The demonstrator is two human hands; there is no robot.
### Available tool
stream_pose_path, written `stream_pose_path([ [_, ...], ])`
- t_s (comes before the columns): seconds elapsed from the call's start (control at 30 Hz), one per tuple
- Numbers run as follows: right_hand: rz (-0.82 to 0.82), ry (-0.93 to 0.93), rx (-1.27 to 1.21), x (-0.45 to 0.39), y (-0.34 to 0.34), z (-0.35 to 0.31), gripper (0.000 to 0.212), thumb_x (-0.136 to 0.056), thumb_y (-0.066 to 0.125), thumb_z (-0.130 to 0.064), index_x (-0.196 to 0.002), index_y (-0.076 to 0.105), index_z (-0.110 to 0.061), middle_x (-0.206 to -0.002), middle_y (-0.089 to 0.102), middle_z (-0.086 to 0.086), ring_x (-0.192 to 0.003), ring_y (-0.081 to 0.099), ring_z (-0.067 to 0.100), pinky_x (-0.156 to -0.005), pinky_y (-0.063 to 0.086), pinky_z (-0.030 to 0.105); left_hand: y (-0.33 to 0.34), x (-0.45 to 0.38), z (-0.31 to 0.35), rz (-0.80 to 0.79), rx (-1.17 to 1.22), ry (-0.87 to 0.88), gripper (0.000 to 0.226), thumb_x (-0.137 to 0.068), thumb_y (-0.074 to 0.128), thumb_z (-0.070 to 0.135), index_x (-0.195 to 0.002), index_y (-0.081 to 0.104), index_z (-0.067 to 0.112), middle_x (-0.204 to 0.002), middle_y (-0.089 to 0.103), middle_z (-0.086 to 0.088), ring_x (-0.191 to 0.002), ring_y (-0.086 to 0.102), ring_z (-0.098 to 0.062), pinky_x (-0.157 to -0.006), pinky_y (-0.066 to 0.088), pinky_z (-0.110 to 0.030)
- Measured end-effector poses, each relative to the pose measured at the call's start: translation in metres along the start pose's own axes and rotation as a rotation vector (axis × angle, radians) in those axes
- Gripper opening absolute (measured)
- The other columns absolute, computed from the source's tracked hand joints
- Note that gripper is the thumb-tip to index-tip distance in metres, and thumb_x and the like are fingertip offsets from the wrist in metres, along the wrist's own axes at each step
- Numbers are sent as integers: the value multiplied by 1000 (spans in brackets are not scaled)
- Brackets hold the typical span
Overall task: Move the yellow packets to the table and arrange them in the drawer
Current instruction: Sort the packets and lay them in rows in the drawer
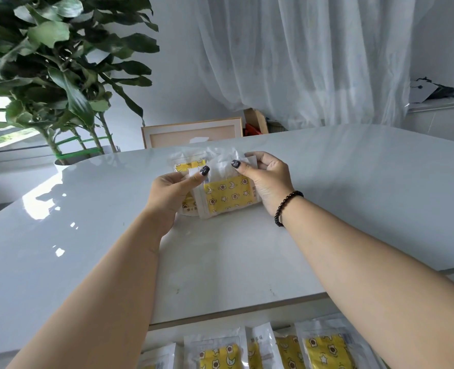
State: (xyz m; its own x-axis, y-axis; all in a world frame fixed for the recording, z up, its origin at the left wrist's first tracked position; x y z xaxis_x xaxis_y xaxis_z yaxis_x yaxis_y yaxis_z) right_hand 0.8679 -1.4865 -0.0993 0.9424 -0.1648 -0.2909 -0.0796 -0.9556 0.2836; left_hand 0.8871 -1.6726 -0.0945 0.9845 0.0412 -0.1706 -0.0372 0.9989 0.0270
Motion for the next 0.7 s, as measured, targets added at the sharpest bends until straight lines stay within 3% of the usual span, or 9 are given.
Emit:
stream_pose_path([
  [0.13, -20, 7, -16, -2, -1, 1, 21, -71, 80, -4, -80, 68, -19, -83, 70, 4, -82, 67, 23, -87, 55, 48, 3, 0, -2, -20, -91, 30, 11, -71, 80, 13, -78, 72, 11, -71, 75, 1, -65, 72, -13, -59, 58, -29],
  [0.23, -117, 46, 13, -7, -4, 1, 26, -65, 83, -7, -81, 68, -19, -95, 69, 9, -94, 67, 30, -91, 53, 47, 5, 2, -1, -27, -107, 54, 10, -72, 80, 9, -77, 71, 11, -69, 75, 1, -63, 72, -13, -54, 58, -28],
  [0.3, -265, 117, 47, -9, -7, 0, 26, -67, 79, 0, -86, 66, -14, -93, 70, 10, -89, 67, 27, -86, 56, 41, 5, 3, 2, -14, -80, 92, 10, -74, 78, 5, -80, 72, 8, -68, 74, 0, -61, 72, -13, -48, 54, -23],
  [0.47, -499, 205, 190, -5, -16, 1, 38, -72, 70, 12, -108, 65, 2, -102, 70, 15, -94, 68, 26, -88, 55, 39, 4, 5, 3, -76, -141, 98, 14, -72, 79, 3, -83, 72, 8, -72, 75, -1, -66, 73, -16, -52, 55, -26],
  [0.6, -566, 144, 288, -3, -16, -1, 39, -70, 74, 9, -106, 68, -3, -98, 73, 8, -91, 70, 18, -83, 57, 31, 8, 7, 0, -190, -270, 17, 20, -69, 82, 5, -83, 72, 15, -72, 75, 0, -67, 73, -17, -53, 58, -31],
  [0.7, -485, 68, 321, -3, -16, -3, 44, -60, 83, -6, -101, 70, 2, -100, 72, 15, -92, 70, 21, -84, 57, 35, 9, 8, 2, -183, -274, 55, 22, -67, 83, 5, -82, 73, 16, -74, 76, 0, -70, 73, -17, -56, 59, -30],
])
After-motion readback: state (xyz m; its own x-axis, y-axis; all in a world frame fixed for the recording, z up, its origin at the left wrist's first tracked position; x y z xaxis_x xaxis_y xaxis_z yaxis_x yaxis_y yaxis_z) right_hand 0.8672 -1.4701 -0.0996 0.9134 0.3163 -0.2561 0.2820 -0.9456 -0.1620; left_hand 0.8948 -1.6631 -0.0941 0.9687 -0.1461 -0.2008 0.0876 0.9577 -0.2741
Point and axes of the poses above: each hand's wrist, its own x-axis away from the middle knuckle, its own y-axis out of the palm, z = x × y, the point moved 3 cm from there along -x, towards the middle knuckle
